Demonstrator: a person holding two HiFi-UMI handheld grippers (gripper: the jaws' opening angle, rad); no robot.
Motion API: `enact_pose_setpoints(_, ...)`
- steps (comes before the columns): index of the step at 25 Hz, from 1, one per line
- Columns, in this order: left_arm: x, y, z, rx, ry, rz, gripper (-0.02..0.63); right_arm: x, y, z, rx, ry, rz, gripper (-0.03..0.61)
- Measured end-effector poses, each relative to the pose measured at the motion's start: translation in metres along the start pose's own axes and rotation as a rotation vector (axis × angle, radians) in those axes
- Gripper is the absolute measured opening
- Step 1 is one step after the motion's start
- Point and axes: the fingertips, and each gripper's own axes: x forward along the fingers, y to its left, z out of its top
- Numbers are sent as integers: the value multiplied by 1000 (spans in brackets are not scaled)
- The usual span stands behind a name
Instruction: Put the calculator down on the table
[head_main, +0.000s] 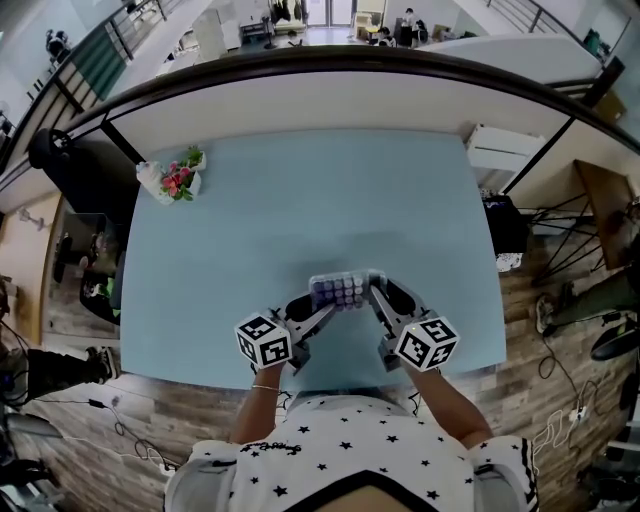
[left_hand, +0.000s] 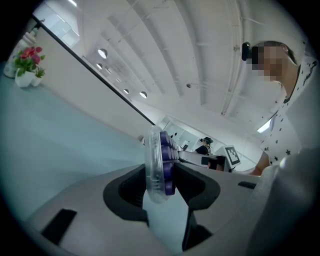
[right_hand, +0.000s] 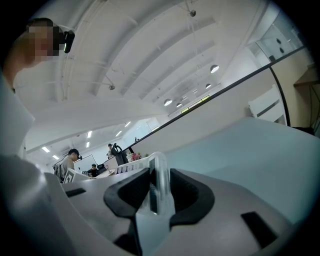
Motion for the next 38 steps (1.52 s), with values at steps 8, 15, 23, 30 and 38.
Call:
enact_pose_setpoints(8, -3, 10, -13, -35, 22, 18, 178, 6, -4, -16, 19, 38, -13, 107)
enact_pose_setpoints(15, -4, 19, -27, -77, 43, 26, 178, 11, -10, -31, 32, 70, -30, 107)
enact_pose_setpoints(23, -5, 26, -42, -99, 64, 37, 179, 12, -14, -47, 49, 100, -49, 107)
enact_pose_setpoints(30, -5, 32, -55, -118, 87, 55, 183, 13, -21, -62, 67, 132, -66, 107)
enact_pose_setpoints(38, -7, 36, -70, -123, 126, 79, 190, 9, -22, -74, 65, 158, -85, 107)
